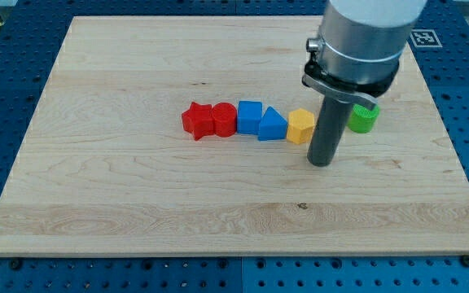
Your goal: Move the yellow hexagon to the top of the yellow heart
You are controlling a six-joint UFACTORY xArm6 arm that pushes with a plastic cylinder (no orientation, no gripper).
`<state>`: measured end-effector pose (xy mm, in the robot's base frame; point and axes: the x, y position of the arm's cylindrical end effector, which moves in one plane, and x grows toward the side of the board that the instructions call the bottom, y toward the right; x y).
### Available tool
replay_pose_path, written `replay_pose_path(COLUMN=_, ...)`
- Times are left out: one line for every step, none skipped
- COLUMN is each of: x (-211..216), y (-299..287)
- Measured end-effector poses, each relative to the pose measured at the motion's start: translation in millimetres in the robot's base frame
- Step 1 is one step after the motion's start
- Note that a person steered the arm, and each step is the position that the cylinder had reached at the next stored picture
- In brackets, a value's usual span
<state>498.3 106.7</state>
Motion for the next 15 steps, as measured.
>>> replay_pose_path(x=-8.6, y=-4.0)
replay_pose_path(x=-22.0, y=-18.3)
replay_pose_path(x=-32.5, y=-20.2)
replay_pose_path(x=-37.3, y=-23.4)
replay_pose_path(x=-44.5, y=-28.7)
replay_pose_path(x=-50.0, y=-33.2)
replay_pose_path(x=-52.8, y=-33.6)
replay_pose_path(x=-57.8, y=-40.5)
replay_pose_path(x=-59.3, y=-43.0)
replay_pose_path(x=-59.3, y=-54.5)
replay_pose_path(x=-59.3, y=-73.6)
replay_pose_path(x=-59.3, y=-100.7)
replay_pose_path(x=-72.5, y=-105.2)
replay_pose_path(x=-100.8, y=-102.5)
replay_pose_path(x=-97.6, y=-76.6)
